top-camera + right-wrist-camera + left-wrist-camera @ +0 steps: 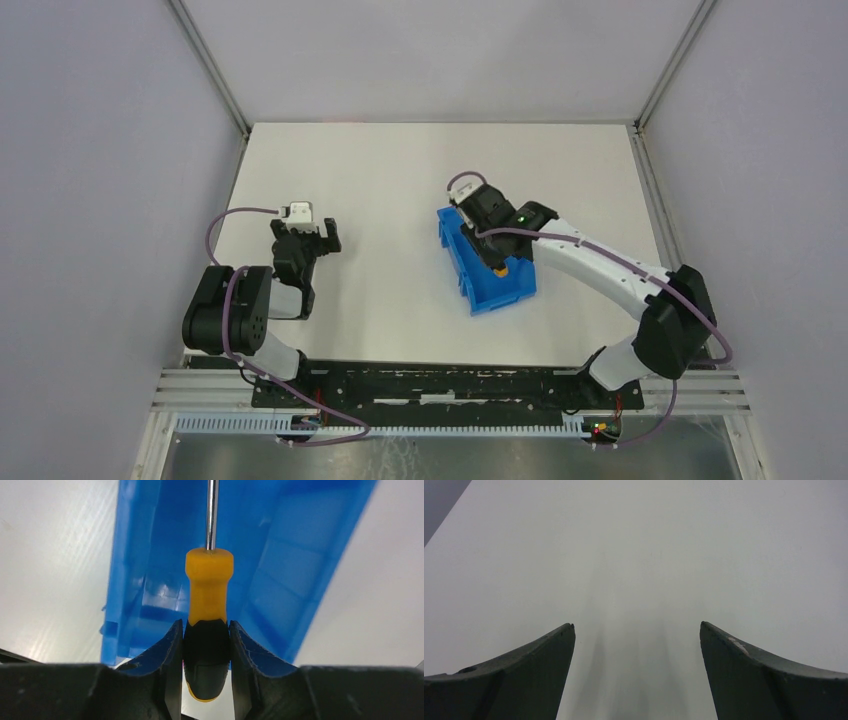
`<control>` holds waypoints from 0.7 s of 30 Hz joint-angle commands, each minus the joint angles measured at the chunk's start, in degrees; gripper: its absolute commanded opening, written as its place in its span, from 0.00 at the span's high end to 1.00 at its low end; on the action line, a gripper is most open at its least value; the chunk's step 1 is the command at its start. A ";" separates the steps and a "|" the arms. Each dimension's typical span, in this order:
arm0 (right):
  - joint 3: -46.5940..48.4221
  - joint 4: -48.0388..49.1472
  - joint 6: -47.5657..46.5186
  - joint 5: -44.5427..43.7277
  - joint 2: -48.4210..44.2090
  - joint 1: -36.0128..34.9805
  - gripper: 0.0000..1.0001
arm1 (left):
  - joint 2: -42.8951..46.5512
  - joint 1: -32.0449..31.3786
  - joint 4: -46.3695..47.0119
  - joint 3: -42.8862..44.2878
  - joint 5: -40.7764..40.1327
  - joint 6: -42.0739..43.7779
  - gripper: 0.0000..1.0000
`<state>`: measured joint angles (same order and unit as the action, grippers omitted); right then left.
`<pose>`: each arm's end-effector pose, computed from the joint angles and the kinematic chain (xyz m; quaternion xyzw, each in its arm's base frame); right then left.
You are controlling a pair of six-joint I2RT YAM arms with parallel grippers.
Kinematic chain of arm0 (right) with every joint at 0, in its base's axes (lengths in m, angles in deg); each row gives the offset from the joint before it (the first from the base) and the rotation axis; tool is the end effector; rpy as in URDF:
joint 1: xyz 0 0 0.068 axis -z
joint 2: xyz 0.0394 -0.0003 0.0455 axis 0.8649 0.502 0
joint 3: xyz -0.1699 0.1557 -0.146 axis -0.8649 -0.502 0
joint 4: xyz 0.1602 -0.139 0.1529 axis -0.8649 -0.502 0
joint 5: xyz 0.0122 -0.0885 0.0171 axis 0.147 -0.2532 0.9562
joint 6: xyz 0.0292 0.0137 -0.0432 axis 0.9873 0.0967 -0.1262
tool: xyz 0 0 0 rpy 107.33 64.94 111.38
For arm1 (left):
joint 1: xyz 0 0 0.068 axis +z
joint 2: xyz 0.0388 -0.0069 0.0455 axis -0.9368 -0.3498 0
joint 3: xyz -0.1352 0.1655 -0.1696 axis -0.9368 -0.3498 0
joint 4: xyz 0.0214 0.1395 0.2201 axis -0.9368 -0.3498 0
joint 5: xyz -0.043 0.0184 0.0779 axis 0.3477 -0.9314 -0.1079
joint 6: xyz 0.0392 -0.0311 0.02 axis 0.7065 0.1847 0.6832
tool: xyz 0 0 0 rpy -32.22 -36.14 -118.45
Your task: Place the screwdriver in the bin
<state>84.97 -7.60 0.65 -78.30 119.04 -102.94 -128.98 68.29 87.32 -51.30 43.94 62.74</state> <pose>0.2304 0.2038 0.2982 -0.2470 0.9240 0.0141 0.2915 0.2457 -0.0035 0.1394 -0.0043 0.7612 0.0128 0.6484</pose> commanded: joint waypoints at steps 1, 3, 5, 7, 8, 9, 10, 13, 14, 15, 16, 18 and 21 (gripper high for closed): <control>-8.28 11.98 -0.59 -1.74 2.16 -0.85 1.00 | 0.94 0.27 1.24 0.20 0.29 -1.88 0.00; -11.01 15.53 -1.14 -2.63 4.09 -0.86 1.00 | 0.95 0.27 1.25 0.19 0.30 -1.88 0.00; -13.39 19.55 -1.55 -2.33 6.02 -0.87 1.00 | 0.95 0.27 1.24 0.20 0.28 -1.88 0.00; -15.27 22.39 -1.72 -1.40 8.01 -0.88 0.97 | 0.95 0.27 1.28 0.19 0.28 -1.88 0.00; -16.13 23.50 -1.84 -1.05 8.93 -0.77 0.92 | 0.95 0.27 1.24 0.20 0.29 -1.88 0.00; -16.51 23.97 -1.75 -0.88 9.64 -0.73 0.82 | 0.95 0.27 1.30 0.15 0.28 -1.88 0.00; -16.59 24.08 -1.80 -0.99 10.32 -0.77 0.74 | 0.95 0.27 1.26 0.19 0.29 -1.88 0.00; -15.70 22.89 -1.66 -1.56 10.24 -0.78 0.56 | 0.95 0.25 1.24 0.16 0.29 -1.88 0.00; -15.10 22.11 -1.60 -1.97 9.58 -0.74 0.53 | 0.95 0.27 1.24 0.19 0.28 -1.88 0.00; -14.44 21.51 -1.59 -2.40 8.47 -0.81 0.49 | 0.95 0.27 1.24 0.15 0.28 -1.88 0.00; -13.86 20.84 -1.68 -2.75 7.38 -0.80 0.46 | 0.95 0.26 1.31 0.19 0.28 -1.88 0.00; -11.76 18.98 -1.87 -3.81 4.31 -0.84 0.45 | 0.95 0.27 1.24 0.17 0.28 -1.88 0.00; -9.06 16.48 -2.28 -6.32 -1.50 -0.83 0.41 | 0.90 0.27 1.26 0.14 0.34 -1.88 0.00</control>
<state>70.08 10.08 -1.06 -80.31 126.54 -103.70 -128.98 68.29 87.32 -51.30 43.94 62.74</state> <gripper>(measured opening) 0.576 0.997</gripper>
